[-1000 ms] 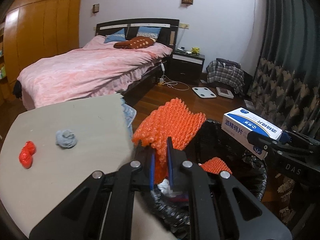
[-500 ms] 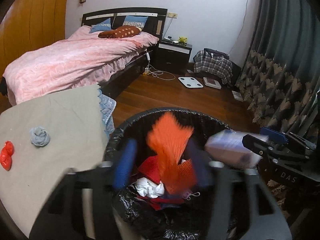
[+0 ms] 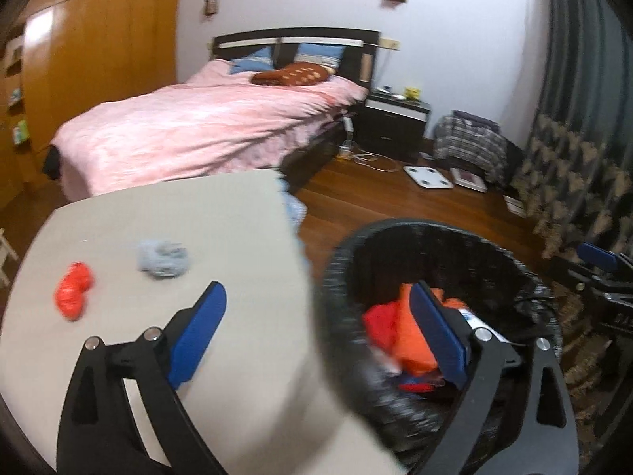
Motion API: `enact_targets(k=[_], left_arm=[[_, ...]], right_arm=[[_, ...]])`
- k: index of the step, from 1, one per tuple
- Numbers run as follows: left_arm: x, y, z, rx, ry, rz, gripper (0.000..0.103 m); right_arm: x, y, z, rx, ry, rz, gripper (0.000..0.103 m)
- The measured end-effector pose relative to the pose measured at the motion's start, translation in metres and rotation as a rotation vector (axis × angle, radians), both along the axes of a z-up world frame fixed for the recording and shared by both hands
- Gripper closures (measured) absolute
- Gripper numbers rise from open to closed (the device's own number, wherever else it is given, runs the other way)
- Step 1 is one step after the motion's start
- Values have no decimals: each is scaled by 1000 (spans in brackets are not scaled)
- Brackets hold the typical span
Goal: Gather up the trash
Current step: 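Carry the box and orange pad over the bin and open both grippers, then return to the table and grasp the red plastic bag with the left gripper, then grasp the grey sock with the right gripper and lift it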
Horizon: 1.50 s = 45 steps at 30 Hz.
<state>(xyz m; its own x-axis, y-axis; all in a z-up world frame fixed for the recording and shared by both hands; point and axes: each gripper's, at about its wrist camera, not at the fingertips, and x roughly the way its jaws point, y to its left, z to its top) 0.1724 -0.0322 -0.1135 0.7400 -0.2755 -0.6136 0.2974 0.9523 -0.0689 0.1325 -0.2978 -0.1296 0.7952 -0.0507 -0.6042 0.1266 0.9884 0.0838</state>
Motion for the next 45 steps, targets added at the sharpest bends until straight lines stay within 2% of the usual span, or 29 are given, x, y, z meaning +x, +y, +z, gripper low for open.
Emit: enact_targets(k=[7,13,20,27,29,33,36,38,39,45], left_arm=[[7,70,12,3,-29,137,11],[18,130,9,19,-34,244,11],[44,193,-5,36,-22,362,11],[86,236,-32,54,23,432,13],[97,242,-40,46,49,433,21],[115,248,-61,31,106,427,26],[124,250,-73,15,154,415,35],[130,251,-80,4,185,401,53],[130,251,-82,-4,193,396,56],[127,249,-77,-21,155,377,63]], right_arm=[[34,62,-3,14,-1,117,6],[68,118,-4,38,-14,205,6],[107,172,-13,34,-21,272,6],[135,197,-24,22,-1,296,6],[140,199,-27,19,4,295,6],[147,203,-32,14,17,298,6],[150,205,-37,6,26,303,6],[152,206,-39,4,31,305,6],[153,208,-40,2,33,306,6],[159,219,-42,1,36,326,6]])
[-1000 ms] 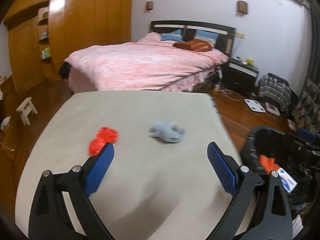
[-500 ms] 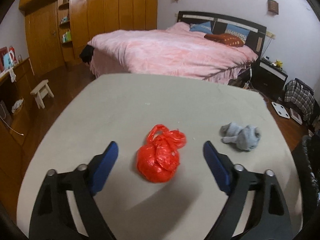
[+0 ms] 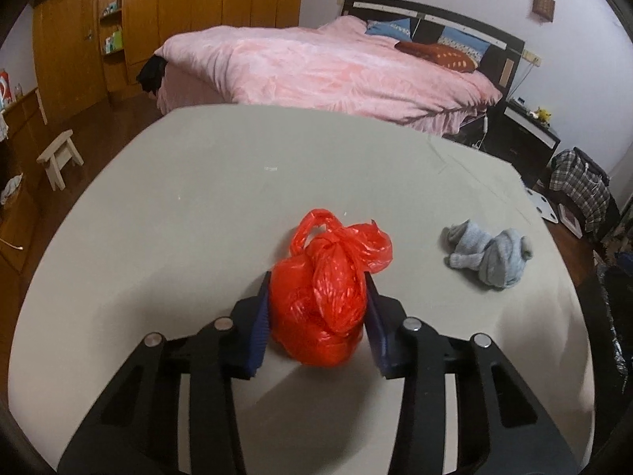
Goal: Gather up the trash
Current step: 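Grasp the grey sock with the right gripper and lift it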
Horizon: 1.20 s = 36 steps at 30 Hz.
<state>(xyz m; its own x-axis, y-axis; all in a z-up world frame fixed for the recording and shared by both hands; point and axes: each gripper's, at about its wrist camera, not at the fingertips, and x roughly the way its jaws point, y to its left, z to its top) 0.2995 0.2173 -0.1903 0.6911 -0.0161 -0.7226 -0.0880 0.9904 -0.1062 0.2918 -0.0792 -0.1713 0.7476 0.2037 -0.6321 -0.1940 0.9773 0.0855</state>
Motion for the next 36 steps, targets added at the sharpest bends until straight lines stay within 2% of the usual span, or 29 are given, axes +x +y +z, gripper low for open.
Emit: enact_targets(k=[6,17,23,25,28,36], left_arm=[[-9,5,9,17,-28,36,64],[-12,25,5,37,-6,89,64],[-17,32,4,41,3,99,64],[-18,32,4,41,4,101,64],[-19,33,5,42,4,101,64],[-26,27,15,53,-10,104,64]], right_arm=[[19,22,-8,18,8,30,6],[52,64,-30,13,59,85,8],[61,79,-46,14,125,135,27],[60,82,-51,17,149,154,41],[58,82,-53,12,155,153,52],[42,63,-29,25,105,147,54]])
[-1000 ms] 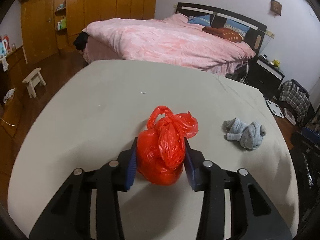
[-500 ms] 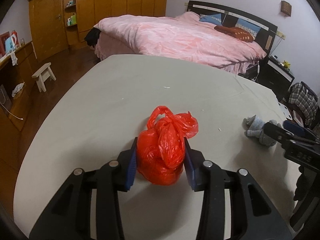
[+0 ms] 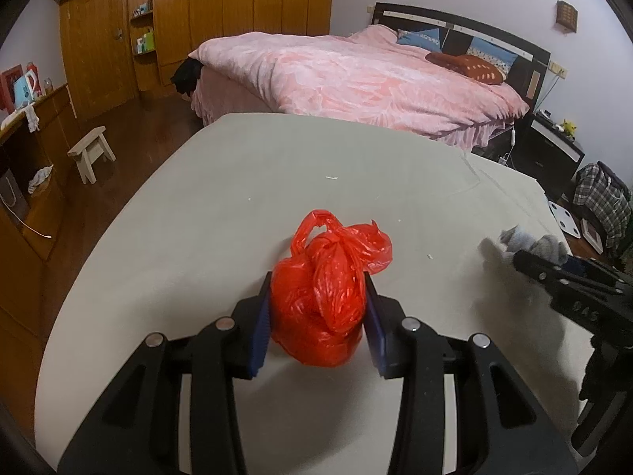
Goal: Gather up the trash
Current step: 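Grasp the grey sock with the right gripper and lift it, then carry the red bag and grey sock over the bin and open both grippers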
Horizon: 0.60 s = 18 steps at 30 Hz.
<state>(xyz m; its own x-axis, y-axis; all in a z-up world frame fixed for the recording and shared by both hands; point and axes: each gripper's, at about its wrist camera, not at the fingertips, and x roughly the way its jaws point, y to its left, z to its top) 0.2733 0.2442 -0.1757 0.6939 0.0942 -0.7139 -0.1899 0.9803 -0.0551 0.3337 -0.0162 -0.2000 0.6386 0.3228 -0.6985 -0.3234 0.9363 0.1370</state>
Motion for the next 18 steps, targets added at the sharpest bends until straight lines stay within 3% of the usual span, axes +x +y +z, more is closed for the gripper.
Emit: enact_targets(k=[18], left_arm=[[-34,-61,54,2,-77,-90,64]], right_arm=[[-59,-58,74,63,-117,-75,54]])
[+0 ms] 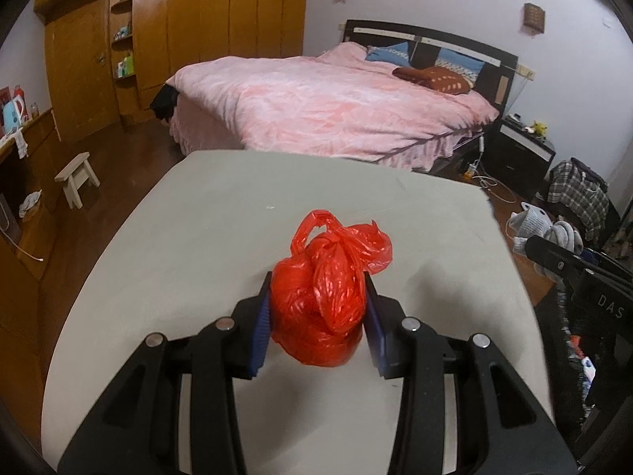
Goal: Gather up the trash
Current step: 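Carry the red bag and grey sock over the bin and open both grippers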
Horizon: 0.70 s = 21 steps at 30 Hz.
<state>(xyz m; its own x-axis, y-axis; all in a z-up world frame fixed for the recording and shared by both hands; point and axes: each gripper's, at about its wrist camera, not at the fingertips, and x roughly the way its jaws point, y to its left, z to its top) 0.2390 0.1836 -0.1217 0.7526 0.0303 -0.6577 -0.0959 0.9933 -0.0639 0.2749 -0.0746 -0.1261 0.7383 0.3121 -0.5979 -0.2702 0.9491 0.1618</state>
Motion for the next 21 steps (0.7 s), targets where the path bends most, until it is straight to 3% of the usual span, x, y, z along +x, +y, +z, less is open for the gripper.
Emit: enact_targets(k=[21], left_arm=[[-49,-65,54,-19,-89,-84,64]], right_arm=[[-71,-55,51,19,-91,-60,54]])
